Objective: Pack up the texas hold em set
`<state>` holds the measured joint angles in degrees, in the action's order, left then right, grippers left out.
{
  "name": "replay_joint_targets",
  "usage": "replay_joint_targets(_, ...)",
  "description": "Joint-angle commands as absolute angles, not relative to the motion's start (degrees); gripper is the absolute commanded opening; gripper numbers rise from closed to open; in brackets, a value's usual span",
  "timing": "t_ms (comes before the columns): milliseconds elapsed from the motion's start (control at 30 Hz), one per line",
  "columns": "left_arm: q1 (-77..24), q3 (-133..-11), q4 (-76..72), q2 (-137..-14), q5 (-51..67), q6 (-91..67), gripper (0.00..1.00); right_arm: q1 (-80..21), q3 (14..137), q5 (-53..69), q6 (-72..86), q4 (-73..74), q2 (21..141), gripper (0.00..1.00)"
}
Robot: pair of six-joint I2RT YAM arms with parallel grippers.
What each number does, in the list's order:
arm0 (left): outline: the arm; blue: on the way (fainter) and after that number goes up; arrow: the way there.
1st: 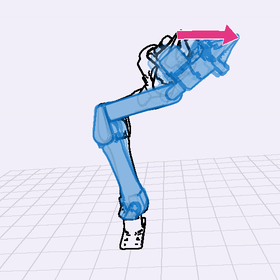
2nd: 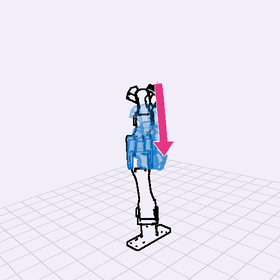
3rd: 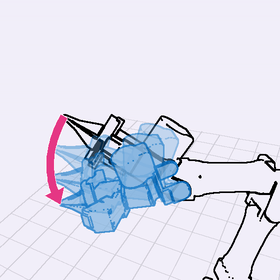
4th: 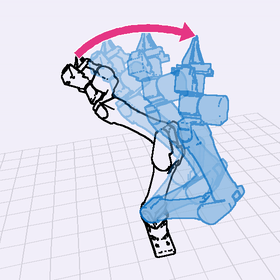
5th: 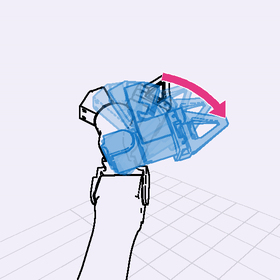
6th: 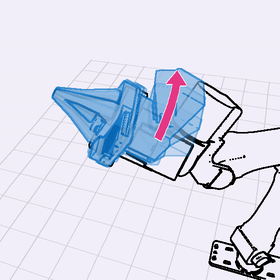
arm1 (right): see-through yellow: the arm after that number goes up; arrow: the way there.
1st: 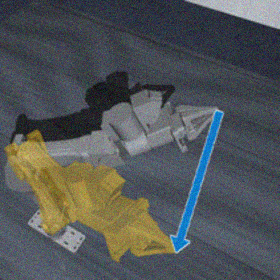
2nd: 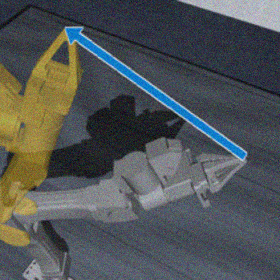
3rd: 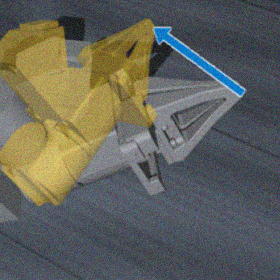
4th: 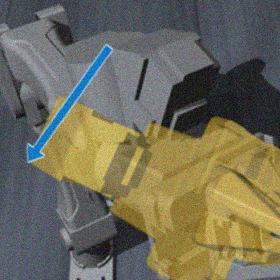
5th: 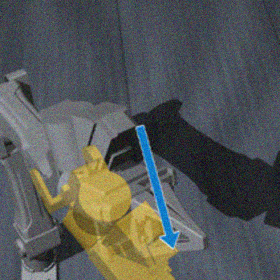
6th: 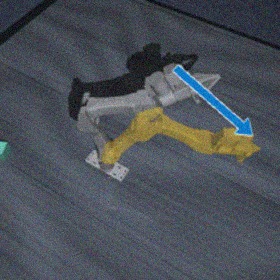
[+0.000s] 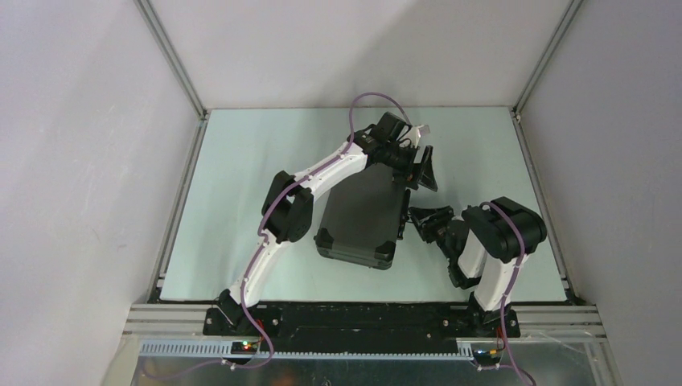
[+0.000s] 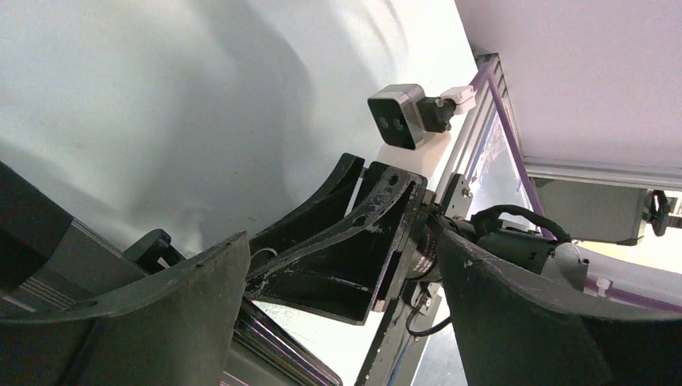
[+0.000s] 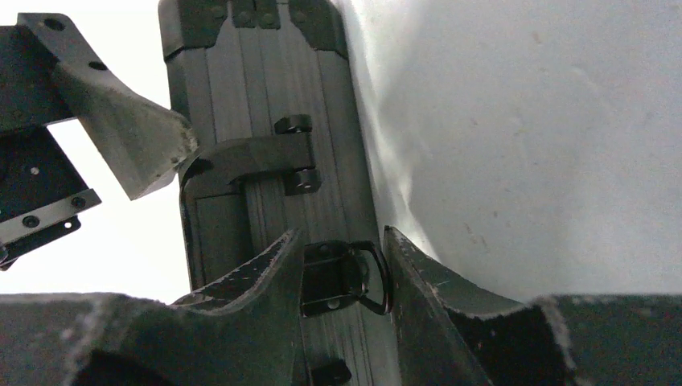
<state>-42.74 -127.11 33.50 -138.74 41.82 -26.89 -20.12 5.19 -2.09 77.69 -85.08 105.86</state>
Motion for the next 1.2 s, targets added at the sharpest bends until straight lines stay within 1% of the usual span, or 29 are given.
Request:
replay_joint_targets(0, -41.26, -126.03, 39.61, -138.58, 39.2, -24.92, 0.94, -19.86, 5.5, -0.67, 73.67, -86.58, 103.22, 0.42)
replay_joint_targets(133, -41.27, -126.06, 39.6, -138.7, 39.28, -24.88, 0.94, -19.84, 5.24, 0.17, 72.94, -86.66, 102.79, 0.38)
replay_joint_targets(1167, -41.31, -126.38, 39.57, -138.53, 40.14, -24.97, 0.94, -19.25, 3.6, 6.36, 69.14, -86.69, 96.68, 0.38)
